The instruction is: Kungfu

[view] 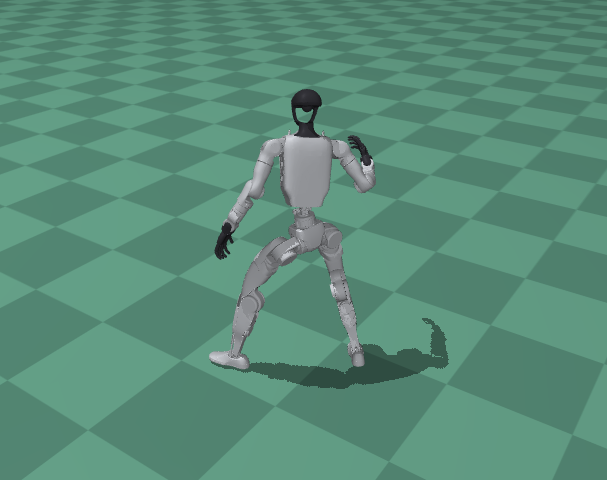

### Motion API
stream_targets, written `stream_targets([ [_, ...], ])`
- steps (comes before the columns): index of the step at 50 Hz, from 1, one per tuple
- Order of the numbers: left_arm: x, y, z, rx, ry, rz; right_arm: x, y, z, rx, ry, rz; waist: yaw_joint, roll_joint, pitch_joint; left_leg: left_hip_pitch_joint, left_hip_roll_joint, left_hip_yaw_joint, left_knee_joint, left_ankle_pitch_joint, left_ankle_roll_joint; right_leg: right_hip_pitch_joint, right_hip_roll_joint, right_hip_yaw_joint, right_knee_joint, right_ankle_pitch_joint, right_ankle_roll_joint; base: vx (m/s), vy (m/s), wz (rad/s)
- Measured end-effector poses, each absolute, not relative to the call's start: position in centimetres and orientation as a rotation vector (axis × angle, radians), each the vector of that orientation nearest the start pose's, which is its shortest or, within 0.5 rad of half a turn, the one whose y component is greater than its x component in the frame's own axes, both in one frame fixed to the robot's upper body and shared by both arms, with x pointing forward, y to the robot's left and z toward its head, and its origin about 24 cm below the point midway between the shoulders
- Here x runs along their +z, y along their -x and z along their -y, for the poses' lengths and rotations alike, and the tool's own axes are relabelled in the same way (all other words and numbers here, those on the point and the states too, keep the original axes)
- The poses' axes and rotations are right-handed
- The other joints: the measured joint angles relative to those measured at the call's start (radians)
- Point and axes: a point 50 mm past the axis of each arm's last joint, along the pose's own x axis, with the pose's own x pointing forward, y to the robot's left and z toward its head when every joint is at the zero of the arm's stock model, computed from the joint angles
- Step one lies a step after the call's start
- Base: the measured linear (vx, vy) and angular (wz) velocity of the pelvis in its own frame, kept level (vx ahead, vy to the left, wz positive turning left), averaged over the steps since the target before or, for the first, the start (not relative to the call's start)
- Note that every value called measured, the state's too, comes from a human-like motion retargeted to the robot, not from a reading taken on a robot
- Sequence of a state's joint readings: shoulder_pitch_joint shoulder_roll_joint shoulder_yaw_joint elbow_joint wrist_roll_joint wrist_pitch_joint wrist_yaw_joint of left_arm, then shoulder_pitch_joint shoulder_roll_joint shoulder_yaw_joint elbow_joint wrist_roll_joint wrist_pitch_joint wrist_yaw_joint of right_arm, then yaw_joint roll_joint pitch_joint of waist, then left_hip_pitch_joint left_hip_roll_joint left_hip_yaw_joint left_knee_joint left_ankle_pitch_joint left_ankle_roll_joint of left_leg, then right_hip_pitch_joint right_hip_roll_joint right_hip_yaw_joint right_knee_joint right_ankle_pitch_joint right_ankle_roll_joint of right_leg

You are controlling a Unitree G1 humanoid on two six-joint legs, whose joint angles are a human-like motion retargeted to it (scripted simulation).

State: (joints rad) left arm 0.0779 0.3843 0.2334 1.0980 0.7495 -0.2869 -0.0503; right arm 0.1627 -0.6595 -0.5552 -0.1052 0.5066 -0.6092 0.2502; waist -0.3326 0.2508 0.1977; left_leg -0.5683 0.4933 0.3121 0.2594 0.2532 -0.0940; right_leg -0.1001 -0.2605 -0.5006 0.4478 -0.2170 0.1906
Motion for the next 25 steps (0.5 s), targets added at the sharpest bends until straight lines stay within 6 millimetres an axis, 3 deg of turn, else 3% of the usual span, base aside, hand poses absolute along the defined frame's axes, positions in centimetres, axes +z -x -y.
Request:
stream_targets([
  [2,-13.9,-6.9,-29.3,-0.206,-0.773,-1.116,14.6,-18.7,32.4,-0.118,0.277,0.610,0.065,-0.005,-0.037,-0.079,-0.030,-0.015,0.089,-0.115,0.064,0.063,-0.010,-0.047,-0.038,0.010,0.021,0.26,0.32,2.71],
  [5,-15.5,-2.3,-27.7,-0.277,-0.712,-1.274,8.2,-20.6,29.3,-0.169,-0.042,0.472,0.218,-0.022,-0.110,-0.193,-0.030,0.049,0.261,-0.283,0.193,0.128,-0.005,-0.101,-0.080,0.021,0.041,0.23,0.25,2.53],
  [7,-15.8,0.6,-27.3,-0.332,-0.730,-1.374,7.1,-22.8,26.5,-0.170,-0.255,0.484,0.356,-0.053,-0.149,-0.204,0.012,0.170,0.331,-0.335,0.245,0.155,-0.013,-0.131,-0.086,0.024,0.047,0.17,0.15,1.69],
  [8,-15.8,2.1,-27.4,-0.365,-0.752,-1.429,7.5,-24.3,25.3,-0.156,-0.348,0.512,0.432,-0.064,-0.156,-0.206,0.023,0.188,0.350,-0.318,0.241,0.174,-0.004,-0.138,-0.093,0.028,0.050,0.18,0.06,1.19],
  [10,-15.5,5.7,-27.3,-0.443,-0.775,-1.556,10.5,-27.3,23.6,-0.090,-0.481,0.619,0.560,-0.074,-0.156,-0.229,0.028,0.147,0.379,-0.252,0.198,0.218,0.023,-0.153,-0.113,0.049,0.058,0.24,0.00,0.96],
  [13,-14.0,13.1,-26.8,-0.569,-0.735,-1.813,18.0,-30.4,22.0,0.087,-0.615,0.844,0.660,-0.108,-0.158,-0.276,0.004,0.107,0.434,-0.234,0.156,0.250,0.026,-0.163,-0.117,0.087,0.057,0.46,0.00,0.84],
  [15,-11.9,18.8,-25.8,-0.649,-0.650,-1.998,22.7,-31.1,20.8,0.239,-0.715,0.973,0.689,-0.135,-0.181,-0.309,-0.014,0.088,0.472,-0.255,0.151,0.254,0.020,-0.159,-0.124,0.123,0.049,0.60,0.07,0.60],
  [18,-9.7,24.2,-21.6,-0.752,-0.425,-2.167,29.3,-30.3,19.8,0.461,-0.817,1.159,0.696,-0.161,-0.209,-0.380,-0.040,0.054,0.531,-0.292,0.150,0.256,0.025,-0.169,-0.163,0.176,0.052,0.63,0.17,0.54],
  [21,-8.6,26.4,-17.0,-0.808,-0.202,-2.214,34.1,-28.5,19.2,0.610,-0.826,1.323,0.720,-0.211,-0.213,-0.426,-0.042,0.054,0.562,-0.335,0.111,0.235,0.018,-0.167,-0.207,0.230,0.071,0.44,-0.01,-0.09],
  [25,-8.8,25.9,-13.1,-0.894,-0.024,-2.194,37.8,-25.7,19.9,0.657,-0.770,1.521,0.782,-0.269,-0.229,-0.487,0.000,0.034,0.584,-0.432,0.040,0.192,0.069,-0.125,-0.277,0.398,0.071,0.44,-0.13,-0.52],
])
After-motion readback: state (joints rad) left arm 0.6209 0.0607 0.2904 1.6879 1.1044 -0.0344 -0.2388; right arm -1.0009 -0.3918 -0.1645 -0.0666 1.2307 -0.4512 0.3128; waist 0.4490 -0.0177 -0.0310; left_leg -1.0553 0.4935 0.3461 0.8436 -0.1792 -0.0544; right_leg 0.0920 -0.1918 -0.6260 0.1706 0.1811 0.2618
